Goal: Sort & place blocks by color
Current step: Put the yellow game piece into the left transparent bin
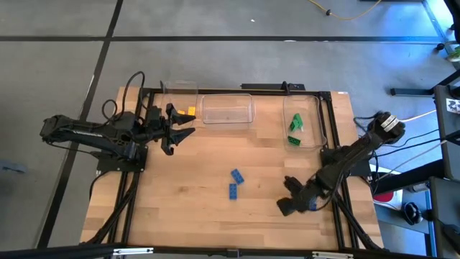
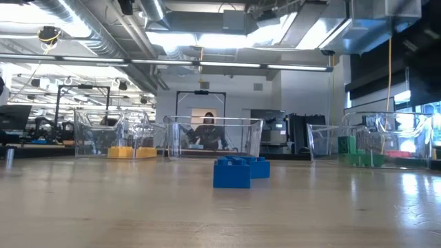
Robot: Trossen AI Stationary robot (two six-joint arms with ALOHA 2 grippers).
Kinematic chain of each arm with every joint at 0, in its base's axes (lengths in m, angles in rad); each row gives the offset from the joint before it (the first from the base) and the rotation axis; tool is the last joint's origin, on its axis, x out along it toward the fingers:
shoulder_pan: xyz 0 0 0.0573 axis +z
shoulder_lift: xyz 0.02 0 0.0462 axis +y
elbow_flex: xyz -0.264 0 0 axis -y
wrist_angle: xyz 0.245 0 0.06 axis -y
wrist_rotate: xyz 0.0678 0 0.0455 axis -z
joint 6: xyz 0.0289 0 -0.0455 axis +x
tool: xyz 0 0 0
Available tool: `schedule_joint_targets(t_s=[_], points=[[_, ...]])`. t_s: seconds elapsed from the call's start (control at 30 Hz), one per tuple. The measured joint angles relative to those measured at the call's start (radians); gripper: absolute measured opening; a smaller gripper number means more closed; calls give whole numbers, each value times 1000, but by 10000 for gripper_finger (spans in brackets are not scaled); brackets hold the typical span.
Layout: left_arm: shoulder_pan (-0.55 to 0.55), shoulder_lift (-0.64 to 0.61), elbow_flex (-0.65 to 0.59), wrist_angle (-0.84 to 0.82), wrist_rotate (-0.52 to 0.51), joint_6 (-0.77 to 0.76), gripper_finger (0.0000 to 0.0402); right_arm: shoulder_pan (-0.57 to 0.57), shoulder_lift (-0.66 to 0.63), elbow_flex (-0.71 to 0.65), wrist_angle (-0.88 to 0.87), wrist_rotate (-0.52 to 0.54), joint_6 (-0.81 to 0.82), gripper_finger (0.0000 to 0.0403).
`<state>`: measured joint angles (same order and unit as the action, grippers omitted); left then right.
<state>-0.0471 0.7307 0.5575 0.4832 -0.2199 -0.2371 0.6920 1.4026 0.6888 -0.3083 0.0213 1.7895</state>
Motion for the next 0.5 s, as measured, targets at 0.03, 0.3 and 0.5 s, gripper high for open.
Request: schedule_joint_targets(t_s=[0.03, 0.3, 0.5], points=[[0, 0, 0, 0, 0, 0, 231, -29, -20, 0, 23, 25, -63, 140], [0, 0, 0, 5, 0, -6, 231, -356, -93, 2, 336, 53, -650, 140], [0, 0, 0, 4, 0, -50, 231, -549, -66, 115, 418, 7, -1058, 140]])
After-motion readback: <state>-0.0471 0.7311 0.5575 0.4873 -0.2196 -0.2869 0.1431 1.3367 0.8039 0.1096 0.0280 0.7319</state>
